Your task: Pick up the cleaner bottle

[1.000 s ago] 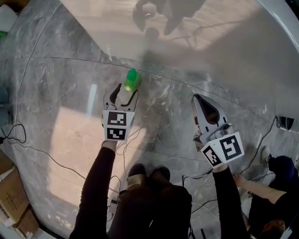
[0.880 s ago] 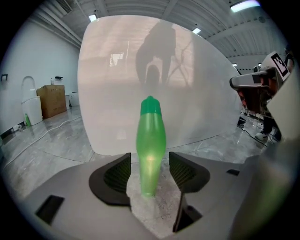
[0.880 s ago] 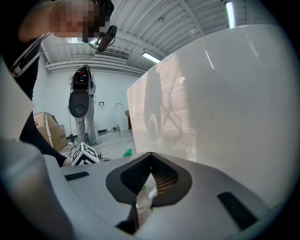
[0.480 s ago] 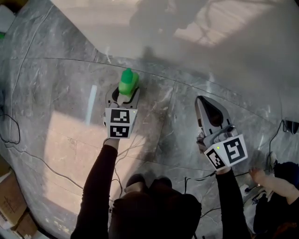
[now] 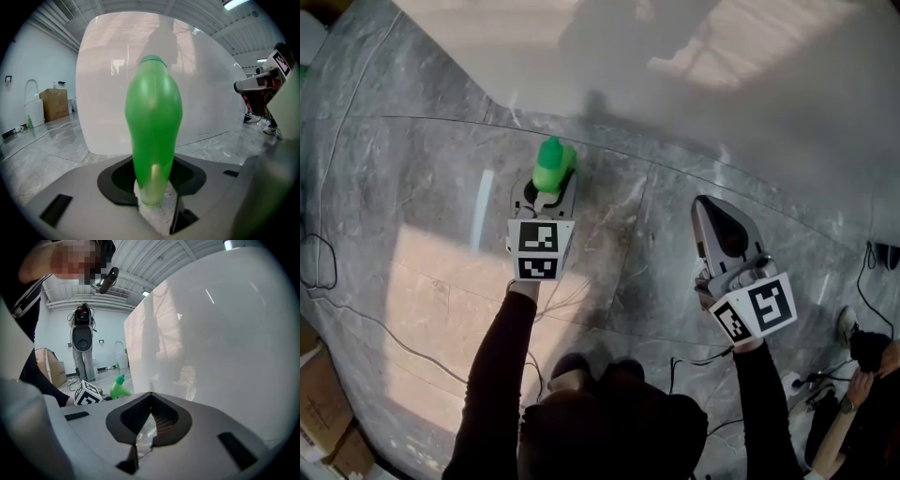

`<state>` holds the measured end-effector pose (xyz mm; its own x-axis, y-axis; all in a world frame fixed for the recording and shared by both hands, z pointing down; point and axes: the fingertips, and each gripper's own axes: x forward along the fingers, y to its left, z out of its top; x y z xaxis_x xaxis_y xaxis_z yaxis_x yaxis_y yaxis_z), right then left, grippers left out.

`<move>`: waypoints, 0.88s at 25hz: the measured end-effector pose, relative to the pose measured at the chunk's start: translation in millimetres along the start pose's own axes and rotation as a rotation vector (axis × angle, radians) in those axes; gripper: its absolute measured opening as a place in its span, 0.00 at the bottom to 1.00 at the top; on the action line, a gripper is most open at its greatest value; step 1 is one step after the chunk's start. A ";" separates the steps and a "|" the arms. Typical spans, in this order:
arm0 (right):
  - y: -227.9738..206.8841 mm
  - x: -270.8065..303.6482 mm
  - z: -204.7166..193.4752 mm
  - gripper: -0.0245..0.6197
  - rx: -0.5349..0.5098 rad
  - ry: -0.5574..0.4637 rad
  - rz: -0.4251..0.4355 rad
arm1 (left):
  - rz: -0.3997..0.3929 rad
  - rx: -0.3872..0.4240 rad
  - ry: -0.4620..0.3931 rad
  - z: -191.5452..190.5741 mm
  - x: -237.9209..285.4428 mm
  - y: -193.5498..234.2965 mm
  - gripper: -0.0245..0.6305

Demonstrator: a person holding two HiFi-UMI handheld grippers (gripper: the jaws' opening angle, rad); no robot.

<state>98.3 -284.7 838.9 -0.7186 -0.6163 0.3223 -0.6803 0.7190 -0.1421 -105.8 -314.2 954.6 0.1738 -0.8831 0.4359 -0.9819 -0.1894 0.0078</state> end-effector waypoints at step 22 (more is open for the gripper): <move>41.9 -42.9 75.8 0.04 0.019 0.027 -0.006 | -0.016 0.006 -0.049 91.5 -87.5 -5.0 0.32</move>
<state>89.7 -252.5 748.2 -0.7107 -0.6111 0.3484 -0.6872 0.7090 -0.1583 -109.1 -275.2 834.0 0.1932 -0.8998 0.3912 -0.9785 -0.2061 0.0091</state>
